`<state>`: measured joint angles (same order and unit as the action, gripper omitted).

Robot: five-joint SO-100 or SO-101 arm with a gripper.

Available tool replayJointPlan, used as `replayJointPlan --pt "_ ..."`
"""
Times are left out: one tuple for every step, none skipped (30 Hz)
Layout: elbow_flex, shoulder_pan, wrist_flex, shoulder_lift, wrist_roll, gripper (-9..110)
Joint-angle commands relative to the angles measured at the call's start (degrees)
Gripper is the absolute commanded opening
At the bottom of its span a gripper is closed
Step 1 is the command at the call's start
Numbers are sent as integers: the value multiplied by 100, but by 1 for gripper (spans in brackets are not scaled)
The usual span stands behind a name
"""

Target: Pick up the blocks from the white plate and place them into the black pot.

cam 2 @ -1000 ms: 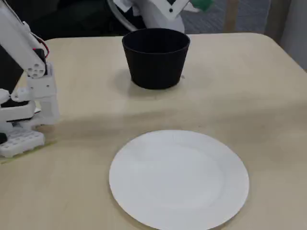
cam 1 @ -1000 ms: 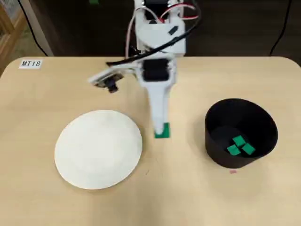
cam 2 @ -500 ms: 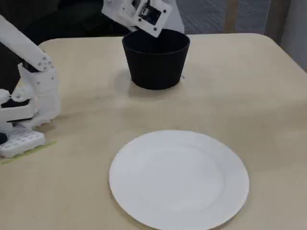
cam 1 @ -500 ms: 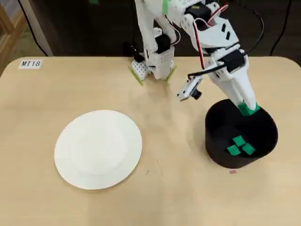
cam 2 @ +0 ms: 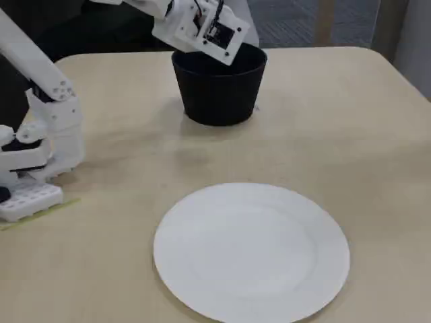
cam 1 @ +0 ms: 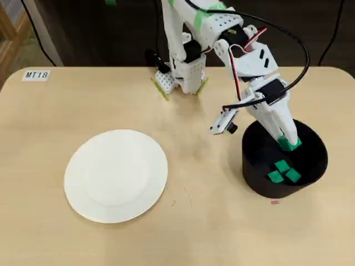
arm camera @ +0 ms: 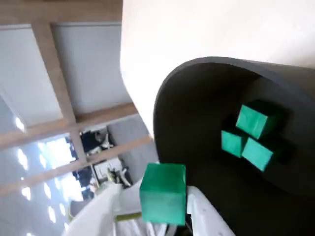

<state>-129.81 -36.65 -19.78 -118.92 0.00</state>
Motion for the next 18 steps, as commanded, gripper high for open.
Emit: replayJointPlan --pt "18 141 35 9 -62 27" --pt "18 185 35 9 -35 25" --pt "18 246 44 9 0 19" --pt "26 316 53 0 44 11" --pt "26 413 88 -18 70 1" --pt "62 519 70 -26 53 -2" --pt "88 686 35 -62 35 -2" --pt "88 888 0 -158 18 -2" --pt "88 1125 -62 -281 -18 -2" --pt "88 1406 -158 -431 -70 -2" --pt "88 1714 -264 -598 -132 -2" --pt "88 2030 -387 -765 -176 -2" --pt "79 2347 -510 -923 -237 -2" --pt "44 2654 -606 -1090 -272 -2" --pt "9 2918 -703 -1257 -299 -2" --pt "-26 3164 -826 -1406 -308 -2" --pt "-62 3357 -932 -1556 -308 -2" --pt "-114 3489 -1020 -1714 -316 -2"
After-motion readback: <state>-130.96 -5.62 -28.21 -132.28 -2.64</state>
